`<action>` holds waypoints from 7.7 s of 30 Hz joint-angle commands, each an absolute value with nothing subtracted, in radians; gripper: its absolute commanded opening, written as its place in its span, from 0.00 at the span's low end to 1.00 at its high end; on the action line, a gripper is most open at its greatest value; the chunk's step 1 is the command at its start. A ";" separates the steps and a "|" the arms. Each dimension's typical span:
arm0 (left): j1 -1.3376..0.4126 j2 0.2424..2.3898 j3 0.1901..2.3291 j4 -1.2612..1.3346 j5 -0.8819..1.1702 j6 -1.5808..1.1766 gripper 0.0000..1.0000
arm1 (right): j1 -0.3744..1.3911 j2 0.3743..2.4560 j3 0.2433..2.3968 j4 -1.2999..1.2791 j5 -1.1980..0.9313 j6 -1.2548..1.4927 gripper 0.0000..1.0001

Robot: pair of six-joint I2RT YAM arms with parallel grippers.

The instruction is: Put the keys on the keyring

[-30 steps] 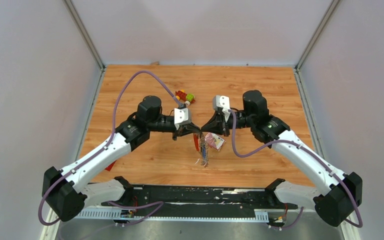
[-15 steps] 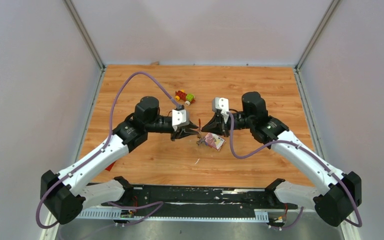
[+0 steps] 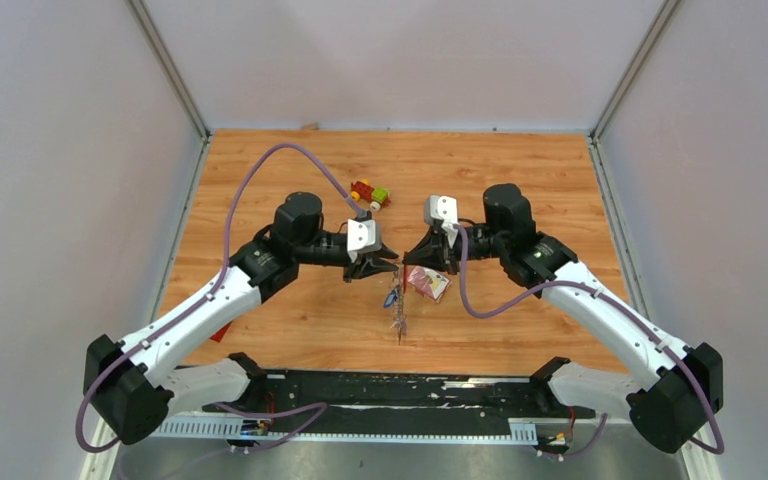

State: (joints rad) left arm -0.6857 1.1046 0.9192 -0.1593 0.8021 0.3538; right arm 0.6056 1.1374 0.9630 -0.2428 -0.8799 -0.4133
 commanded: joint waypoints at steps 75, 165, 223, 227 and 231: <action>-0.784 1.205 1.251 -0.638 0.713 0.353 0.00 | 0.647 1.177 0.986 -0.237 -1.020 -0.458 0.16; -0.784 1.131 1.071 -0.455 0.632 0.582 0.34 | 0.586 1.097 0.959 -0.173 -0.901 -0.383 0.00; -0.778 1.158 1.113 -0.426 0.692 0.454 0.00 | 0.585 1.142 0.952 -0.242 -0.936 -0.498 0.18; -0.779 1.189 1.174 -0.535 0.661 0.426 0.00 | 0.585 1.121 0.953 -0.257 -0.900 -0.520 0.37; -0.779 1.195 1.213 -0.604 0.610 0.391 0.00 | 0.584 1.106 0.952 -0.266 -0.914 -0.528 0.42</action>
State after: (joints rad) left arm -0.7765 1.1976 1.1408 -0.5499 0.6464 0.4534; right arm 0.5903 1.1408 0.9485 -0.2520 -0.9157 -0.4999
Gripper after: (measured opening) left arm 0.007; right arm 0.406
